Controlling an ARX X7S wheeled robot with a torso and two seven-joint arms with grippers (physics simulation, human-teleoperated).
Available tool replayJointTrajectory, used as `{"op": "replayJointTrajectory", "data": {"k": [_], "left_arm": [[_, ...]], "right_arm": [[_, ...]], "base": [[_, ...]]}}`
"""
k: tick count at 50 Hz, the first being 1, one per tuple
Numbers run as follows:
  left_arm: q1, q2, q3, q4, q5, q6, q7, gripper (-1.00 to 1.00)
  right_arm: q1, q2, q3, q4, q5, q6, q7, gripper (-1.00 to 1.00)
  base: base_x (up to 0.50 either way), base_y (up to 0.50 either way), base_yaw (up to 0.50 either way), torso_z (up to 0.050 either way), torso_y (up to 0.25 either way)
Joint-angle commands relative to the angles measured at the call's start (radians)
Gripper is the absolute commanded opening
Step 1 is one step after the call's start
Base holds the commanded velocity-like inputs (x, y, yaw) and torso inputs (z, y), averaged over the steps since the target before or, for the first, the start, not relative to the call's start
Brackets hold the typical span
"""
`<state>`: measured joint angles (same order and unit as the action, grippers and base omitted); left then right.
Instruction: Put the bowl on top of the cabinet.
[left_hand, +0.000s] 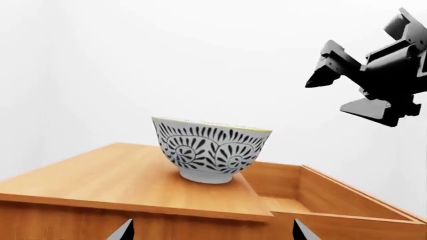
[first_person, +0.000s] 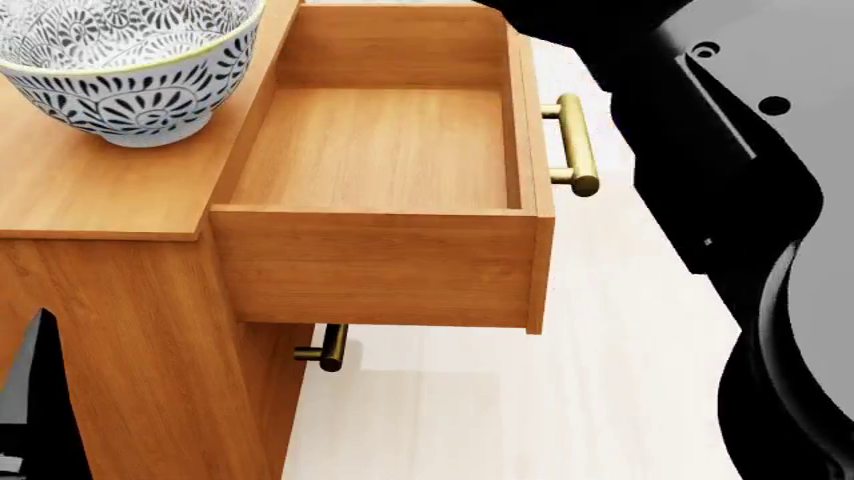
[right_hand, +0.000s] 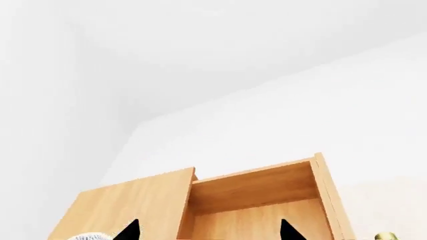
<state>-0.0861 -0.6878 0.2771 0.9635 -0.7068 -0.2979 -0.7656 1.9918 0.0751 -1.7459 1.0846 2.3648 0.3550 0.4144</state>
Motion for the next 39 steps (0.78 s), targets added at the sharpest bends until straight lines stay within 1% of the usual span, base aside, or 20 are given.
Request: {"op": "replayJointTrajectory", "data": {"k": [1,4,5,8,11,12,17,25,26,30,31,34,39], "left_arm": [[-0.006,0.013,0.035,-0.004,0.026,-0.009,0.002,1.0],[-0.004,0.012,0.037,-0.004,0.028,-0.007,0.001,1.0],[-0.003,0.012,0.039,-0.007,0.03,-0.005,0.003,1.0],[-0.002,0.011,0.042,-0.003,0.033,-0.007,0.0,1.0],[-0.001,0.009,0.043,-0.002,0.035,-0.007,-0.003,1.0],[-0.002,0.01,0.045,-0.001,0.036,-0.01,-0.005,1.0],[-0.006,0.009,0.052,0.005,0.039,-0.016,-0.01,1.0],[-0.006,0.003,0.048,0.006,0.03,-0.012,-0.014,1.0],[-0.007,0.001,0.047,0.01,0.028,-0.013,-0.016,1.0],[-0.002,-0.005,0.043,0.009,0.029,-0.006,-0.016,1.0],[-0.001,-0.002,0.043,0.004,0.025,-0.001,-0.013,1.0],[-0.004,-0.001,0.05,0.009,0.031,-0.007,-0.017,1.0],[-0.001,-0.001,0.059,0.008,0.041,-0.007,-0.019,1.0]], "right_arm": [[0.062,0.269,-0.105,-0.528,-0.319,-0.272,0.133,1.0],[0.068,0.347,-0.125,-0.663,-0.38,-0.313,0.192,1.0],[0.067,0.398,-0.134,-0.746,-0.414,-0.34,0.235,1.0],[0.059,0.491,-0.146,-0.884,-0.481,-0.398,0.298,1.0],[0.058,0.546,-0.152,-0.965,-0.519,-0.424,0.335,1.0],[0.061,0.576,-0.158,-1.014,-0.565,-0.449,0.367,1.0],[0.073,0.66,-0.181,-1.153,-0.694,-0.496,0.475,1.0],[0.08,0.749,-0.208,-1.299,-0.812,-0.51,0.606,1.0],[0.08,0.777,-0.217,-1.339,-0.866,-0.518,0.652,1.0],[0.064,0.84,-0.231,-1.42,-0.927,-0.535,0.709,1.0],[0.045,0.88,-0.231,-1.47,-0.954,-0.567,0.739,1.0],[0.022,0.933,-0.252,-1.539,-1.019,-0.57,0.799,1.0],[-0.015,1.0,-0.272,-1.63,-1.096,-0.587,0.873,1.0]], "base": [[0.0,0.0,0.0,0.0,0.0],[0.0,0.0,0.0,0.0,0.0],[0.0,0.0,0.0,0.0,0.0],[0.0,0.0,0.0,0.0,0.0],[0.0,0.0,0.0,0.0,0.0],[0.0,0.0,0.0,0.0,0.0],[0.0,0.0,0.0,0.0,0.0],[0.0,0.0,0.0,0.0,0.0],[0.0,0.0,0.0,0.0,0.0],[0.0,0.0,0.0,0.0,0.0],[0.0,0.0,0.0,0.0,0.0],[0.0,0.0,0.0,0.0,0.0],[0.0,0.0,0.0,0.0,0.0]]}}
